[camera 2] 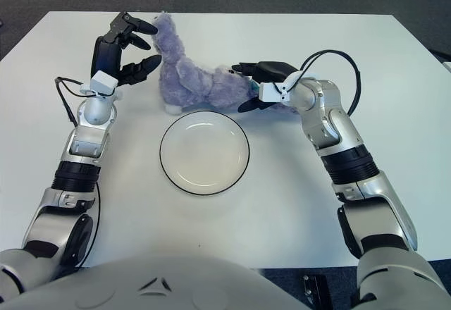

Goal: Put the doll into the plate.

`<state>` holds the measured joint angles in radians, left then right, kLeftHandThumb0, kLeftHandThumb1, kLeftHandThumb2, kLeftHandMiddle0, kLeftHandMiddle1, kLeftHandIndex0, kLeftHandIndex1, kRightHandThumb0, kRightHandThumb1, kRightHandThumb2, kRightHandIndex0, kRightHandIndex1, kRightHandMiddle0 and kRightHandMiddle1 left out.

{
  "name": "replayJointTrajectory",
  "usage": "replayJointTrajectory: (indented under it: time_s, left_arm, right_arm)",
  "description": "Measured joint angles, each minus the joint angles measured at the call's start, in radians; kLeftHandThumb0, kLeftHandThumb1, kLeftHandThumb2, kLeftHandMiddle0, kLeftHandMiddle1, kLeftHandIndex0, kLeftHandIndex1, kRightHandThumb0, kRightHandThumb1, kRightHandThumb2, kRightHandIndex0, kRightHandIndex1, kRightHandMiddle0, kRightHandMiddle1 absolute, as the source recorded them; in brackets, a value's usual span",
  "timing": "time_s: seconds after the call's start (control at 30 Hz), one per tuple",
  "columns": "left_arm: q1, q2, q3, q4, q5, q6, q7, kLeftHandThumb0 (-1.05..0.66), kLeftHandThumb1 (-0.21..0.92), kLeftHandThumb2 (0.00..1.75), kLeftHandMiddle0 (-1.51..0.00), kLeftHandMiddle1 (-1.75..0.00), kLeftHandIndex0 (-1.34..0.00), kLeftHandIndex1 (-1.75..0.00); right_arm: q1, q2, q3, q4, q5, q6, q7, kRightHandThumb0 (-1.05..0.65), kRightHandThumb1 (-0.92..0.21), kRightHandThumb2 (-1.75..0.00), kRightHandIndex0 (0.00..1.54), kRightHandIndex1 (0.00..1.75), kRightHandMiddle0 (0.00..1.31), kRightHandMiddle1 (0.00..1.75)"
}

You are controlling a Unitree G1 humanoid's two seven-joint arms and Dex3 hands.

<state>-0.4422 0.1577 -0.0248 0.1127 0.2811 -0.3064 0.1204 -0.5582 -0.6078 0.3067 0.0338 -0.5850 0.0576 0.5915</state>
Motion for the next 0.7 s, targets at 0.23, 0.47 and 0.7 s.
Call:
replayJointTrajectory:
  time_s: [0.23,0.47,0.7]
  left_arm:
    - [0.000,-0.003,-0.005,0.000,0.000,0.000,0.000,-0.01,0.92,0.26,-0.42,-1.51,-0.46,-1.30]
    - [0.000,-0.007,-0.011,-0.001,0.000,0.000,0.000,-0.01,0.92,0.27,-0.42,-1.51,-0.45,-1.30]
    - [0.000,-0.007,-0.013,-0.005,0.001,0.000,0.000,-0.01,0.92,0.27,-0.42,-1.51,-0.45,-1.30]
  right_arm:
    - [0.000,0.011,0.025,0.012,-0.033,0.010,-0.017,-0.66,-0.92,-0.19,0.20,0.00,0.28,0.02]
    - [0.016,0.055,0.030,0.082,-0.053,-0.010,-0.161,-0.53,-0.92,-0.14,0.30,0.04,0.41,0.08]
    - [0.036,0.084,0.029,0.159,-0.053,-0.071,-0.300,-0.51,-0.92,-0.15,0.40,0.03,0.48,0.10]
